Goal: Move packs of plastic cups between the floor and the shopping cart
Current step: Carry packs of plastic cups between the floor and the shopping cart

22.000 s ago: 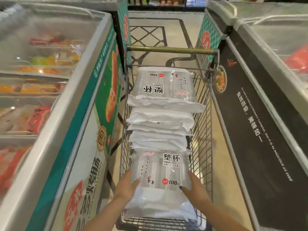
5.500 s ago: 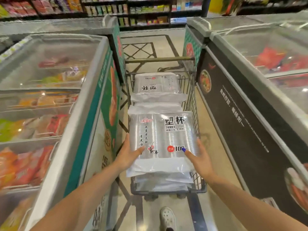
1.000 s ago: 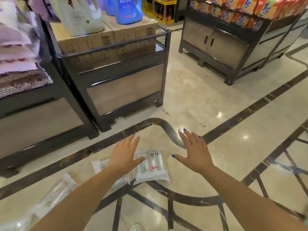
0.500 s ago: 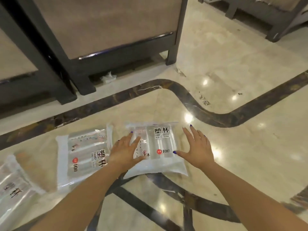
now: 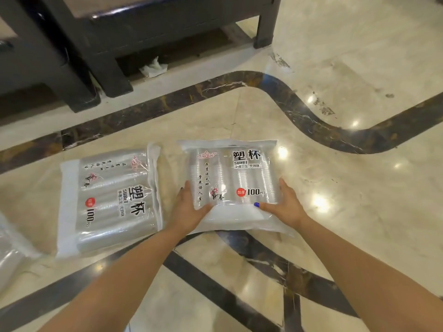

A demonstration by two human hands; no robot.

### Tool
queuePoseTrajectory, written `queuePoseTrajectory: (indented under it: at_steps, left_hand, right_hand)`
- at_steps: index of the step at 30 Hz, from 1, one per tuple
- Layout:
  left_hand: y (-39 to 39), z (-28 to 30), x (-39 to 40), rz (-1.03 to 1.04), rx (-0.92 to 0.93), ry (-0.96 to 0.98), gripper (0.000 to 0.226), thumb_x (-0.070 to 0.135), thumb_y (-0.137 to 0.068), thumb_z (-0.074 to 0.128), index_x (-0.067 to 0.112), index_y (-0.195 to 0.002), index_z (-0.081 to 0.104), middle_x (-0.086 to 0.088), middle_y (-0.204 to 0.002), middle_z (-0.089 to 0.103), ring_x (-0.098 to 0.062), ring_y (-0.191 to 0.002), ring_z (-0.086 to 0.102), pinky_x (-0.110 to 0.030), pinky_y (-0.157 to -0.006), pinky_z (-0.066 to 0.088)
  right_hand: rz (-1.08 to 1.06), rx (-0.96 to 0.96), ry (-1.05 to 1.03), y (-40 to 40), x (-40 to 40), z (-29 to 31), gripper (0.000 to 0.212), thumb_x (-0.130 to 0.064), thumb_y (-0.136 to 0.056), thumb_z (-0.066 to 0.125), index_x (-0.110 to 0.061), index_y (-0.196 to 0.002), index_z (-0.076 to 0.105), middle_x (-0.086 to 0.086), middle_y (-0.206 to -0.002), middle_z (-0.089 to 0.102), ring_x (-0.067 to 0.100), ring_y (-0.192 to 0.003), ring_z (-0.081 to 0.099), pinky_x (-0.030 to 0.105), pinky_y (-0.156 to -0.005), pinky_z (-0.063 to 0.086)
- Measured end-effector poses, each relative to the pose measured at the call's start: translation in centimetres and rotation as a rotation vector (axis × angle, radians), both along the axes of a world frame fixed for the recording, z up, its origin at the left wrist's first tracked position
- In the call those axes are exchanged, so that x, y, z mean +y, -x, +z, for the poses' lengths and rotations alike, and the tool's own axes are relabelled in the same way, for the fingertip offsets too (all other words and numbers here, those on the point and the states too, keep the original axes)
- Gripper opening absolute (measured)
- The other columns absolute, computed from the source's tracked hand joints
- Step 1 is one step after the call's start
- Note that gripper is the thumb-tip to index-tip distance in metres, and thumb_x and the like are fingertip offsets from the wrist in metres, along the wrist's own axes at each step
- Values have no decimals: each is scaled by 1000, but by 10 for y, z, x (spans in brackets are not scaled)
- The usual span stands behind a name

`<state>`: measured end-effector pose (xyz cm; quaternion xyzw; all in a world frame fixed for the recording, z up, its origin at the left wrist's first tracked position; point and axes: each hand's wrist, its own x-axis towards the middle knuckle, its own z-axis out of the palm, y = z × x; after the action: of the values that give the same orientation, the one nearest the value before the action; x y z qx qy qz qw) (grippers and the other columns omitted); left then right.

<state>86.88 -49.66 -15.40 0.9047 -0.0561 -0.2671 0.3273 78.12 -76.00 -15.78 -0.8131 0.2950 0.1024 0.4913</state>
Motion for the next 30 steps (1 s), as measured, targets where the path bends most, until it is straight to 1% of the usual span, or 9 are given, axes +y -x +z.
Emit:
queuePoseTrajectory:
  at_steps: [3, 7, 10, 14, 17, 21, 23, 27, 30]
  left_hand:
    - [1, 3, 3, 22, -28, 65, 102, 49, -83, 69, 19, -155, 3, 0, -162, 10, -17, -148, 14, -33, -118, 18]
    - [0, 16, 2, 29, -117, 111, 102, 48, -81, 72, 22, -155, 7, 3, -162, 13, -16, -148, 16, -32, -117, 19]
    - [2, 37, -1, 43, -146, 156, 102, 47, -80, 73, 25, -155, 9, 5, -162, 15, -15, -147, 18, -32, -116, 20]
    - [23, 99, 3, 66, -133, 141, 104, 45, -76, 77, 31, -155, 10, 4, -160, 19, -17, -145, 22, -37, -115, 23]
    - [48, 173, 12, 63, -111, 149, 107, 40, -74, 80, 30, -155, 11, 1, -158, 23, -18, -143, 24, -36, -113, 23]
    - [69, 299, 20, 90, -79, 142, 112, 53, -66, 80, 33, -154, 13, 3, -158, 24, -20, -144, 26, -47, -114, 26]
    - [72, 370, 22, 123, -63, 169, 113, 60, -60, 77, 40, -151, 14, 6, -157, 27, -22, -143, 30, -55, -112, 32]
    - [80, 519, 24, 132, -125, 219, 104, 48, -66, 81, 38, -150, 21, 6, -152, 34, -22, -138, 37, -57, -109, 36]
    - [93, 626, 27, 104, -170, 248, 105, 50, -65, 80, 39, -150, 20, 5, -152, 35, -23, -136, 40, -58, -108, 37]
  right_hand:
    - [-51, -66, -49, 7, -1, 6, 93, -37, -72, 86, -26, -148, 34, -9, -134, 38, 9, -124, 39, 30, -108, 33]
    - [-117, -149, -54, 15, 1, 19, 74, -21, -75, 84, -29, -136, 43, -14, -115, 44, 0, -106, 46, 13, -95, 36]
    - [-173, -190, -50, 18, 7, 39, 83, -33, -67, 89, -38, -135, 43, -9, -132, 44, 11, -124, 45, 37, -108, 40]
    - [-246, -140, -92, 42, 16, 100, 118, -34, -67, 89, -26, -156, 13, -2, -155, 29, 19, -141, 33, 44, -116, 31]
    - [-283, -73, -117, 62, 25, 168, 124, -33, -68, 88, -30, -156, 2, -3, -154, 35, 22, -138, 39, 45, -113, 35]
    - [-315, -88, -132, 83, 33, 288, 121, -31, -69, 88, -28, -157, 4, -2, -155, 34, 21, -140, 36, 39, -113, 31]
    - [-324, -121, -134, 87, 35, 357, 118, -29, -70, 88, -25, -157, 9, -2, -153, 36, 21, -139, 38, 37, -111, 33]
    - [-342, -217, -108, 102, 44, 506, 109, -26, -70, 88, -27, -155, 19, -5, -148, 40, 19, -136, 40, 33, -109, 34]
    - [-330, -252, -74, 121, 51, 618, 115, -30, -72, 87, -30, -156, 8, -5, -154, 35, 20, -139, 37, 36, -112, 33]
